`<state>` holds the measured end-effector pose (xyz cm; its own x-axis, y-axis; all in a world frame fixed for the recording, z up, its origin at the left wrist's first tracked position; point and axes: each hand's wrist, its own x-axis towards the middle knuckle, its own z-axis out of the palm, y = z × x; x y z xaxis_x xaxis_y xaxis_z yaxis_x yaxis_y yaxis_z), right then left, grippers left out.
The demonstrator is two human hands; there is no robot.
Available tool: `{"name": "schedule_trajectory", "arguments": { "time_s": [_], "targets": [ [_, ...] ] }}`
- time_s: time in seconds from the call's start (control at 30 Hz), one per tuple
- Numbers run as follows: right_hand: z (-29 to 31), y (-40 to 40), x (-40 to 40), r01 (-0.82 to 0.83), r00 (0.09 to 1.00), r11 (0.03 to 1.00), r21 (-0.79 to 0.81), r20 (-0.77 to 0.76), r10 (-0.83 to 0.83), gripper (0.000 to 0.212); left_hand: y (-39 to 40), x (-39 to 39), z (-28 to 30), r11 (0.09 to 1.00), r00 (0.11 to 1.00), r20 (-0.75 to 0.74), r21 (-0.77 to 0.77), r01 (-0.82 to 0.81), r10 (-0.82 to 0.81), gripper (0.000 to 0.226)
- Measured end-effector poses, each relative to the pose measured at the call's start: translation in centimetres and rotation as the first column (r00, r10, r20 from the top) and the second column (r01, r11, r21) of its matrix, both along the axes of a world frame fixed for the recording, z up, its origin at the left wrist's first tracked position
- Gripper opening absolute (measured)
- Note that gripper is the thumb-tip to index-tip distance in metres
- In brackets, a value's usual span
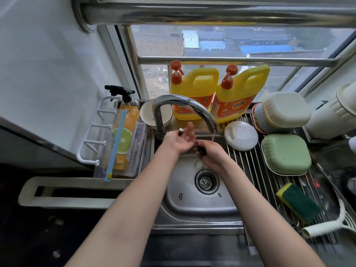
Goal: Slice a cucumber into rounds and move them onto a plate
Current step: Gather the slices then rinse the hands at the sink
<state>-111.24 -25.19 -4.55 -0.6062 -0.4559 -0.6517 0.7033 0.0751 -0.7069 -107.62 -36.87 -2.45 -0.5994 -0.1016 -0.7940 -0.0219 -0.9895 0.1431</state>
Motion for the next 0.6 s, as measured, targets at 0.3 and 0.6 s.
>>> {"name": "schedule_trajectory", "arguments": {
  "time_s": [0.3, 0.6],
  "targets": [
    [-2.1, 2.8, 2.4, -0.006, 0.939, 0.986, 0.164, -0.338, 0.062, 0.017, 1.8, 6.2, 0.1, 0.814, 0.905, 0.258, -0.402, 0.419, -0.339, 0.017],
    [-3.6, 2.1, 5.3, -0.153, 0.567, 0.690, 0.708, -0.509, 0.648, 0.014, 2.4, 12.1, 0.9, 0.659, 0.804, 0.381, -0.462, 0.593, -0.457, 0.014]
  ]
}}
